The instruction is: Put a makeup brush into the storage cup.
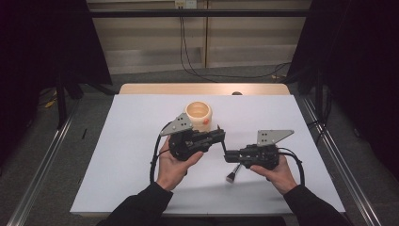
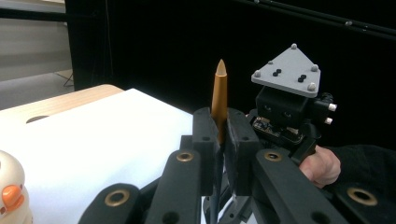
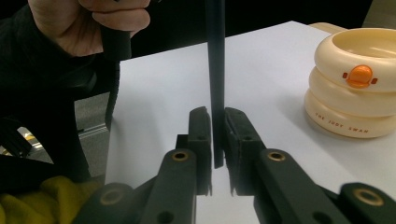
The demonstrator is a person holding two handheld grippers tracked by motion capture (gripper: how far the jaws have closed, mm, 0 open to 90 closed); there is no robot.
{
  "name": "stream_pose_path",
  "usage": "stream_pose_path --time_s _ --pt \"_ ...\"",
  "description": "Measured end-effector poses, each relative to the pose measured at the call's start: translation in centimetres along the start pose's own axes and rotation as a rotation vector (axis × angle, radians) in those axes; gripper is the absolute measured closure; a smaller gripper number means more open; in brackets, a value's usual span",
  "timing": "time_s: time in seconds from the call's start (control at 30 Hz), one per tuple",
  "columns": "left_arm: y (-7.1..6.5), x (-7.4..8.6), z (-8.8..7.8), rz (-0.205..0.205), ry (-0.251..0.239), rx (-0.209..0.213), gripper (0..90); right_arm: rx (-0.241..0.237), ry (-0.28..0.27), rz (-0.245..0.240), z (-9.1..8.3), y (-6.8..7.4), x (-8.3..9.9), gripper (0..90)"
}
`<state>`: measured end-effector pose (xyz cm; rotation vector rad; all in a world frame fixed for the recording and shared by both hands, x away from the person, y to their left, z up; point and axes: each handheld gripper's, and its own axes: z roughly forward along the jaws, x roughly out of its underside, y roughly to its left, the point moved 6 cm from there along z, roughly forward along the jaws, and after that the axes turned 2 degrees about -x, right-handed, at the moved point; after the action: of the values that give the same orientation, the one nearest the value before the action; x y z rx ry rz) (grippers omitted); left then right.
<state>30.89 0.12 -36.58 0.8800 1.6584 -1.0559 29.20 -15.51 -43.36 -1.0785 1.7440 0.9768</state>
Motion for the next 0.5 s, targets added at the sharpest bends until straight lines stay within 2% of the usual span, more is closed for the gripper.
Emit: stream_pose_path --time_s 0.03,0.1,0.13,0.23,0.5 --pt "0.04 -0.04 -0.03 -0.017 -0.007 0.010 84.1 -0.003 -0.001 0.002 0.03 0.05 -0.01 77.6" --pt "0.22 -0.02 -0.12 -0.004 -0.003 -0.008 84.1 0.005 -0.006 0.001 0.07 0.05 -0.06 74.4" --pt "0.21 -0.02 -0.12 -0.019 -0.008 0.002 84.2 0.003 -0.007 0.000 0.08 0.07 -0.08 72.6" --pt "0.39 0.03 -0.15 -0.010 0.000 -0.012 84.1 0.007 -0.016 0.004 0.05 -0.01 -0.16 66.4" --pt "0.35 0.15 -0.04 0.007 0.014 -0.021 84.1 0.044 -0.047 0.027 -0.20 -0.26 -0.42 33.8"
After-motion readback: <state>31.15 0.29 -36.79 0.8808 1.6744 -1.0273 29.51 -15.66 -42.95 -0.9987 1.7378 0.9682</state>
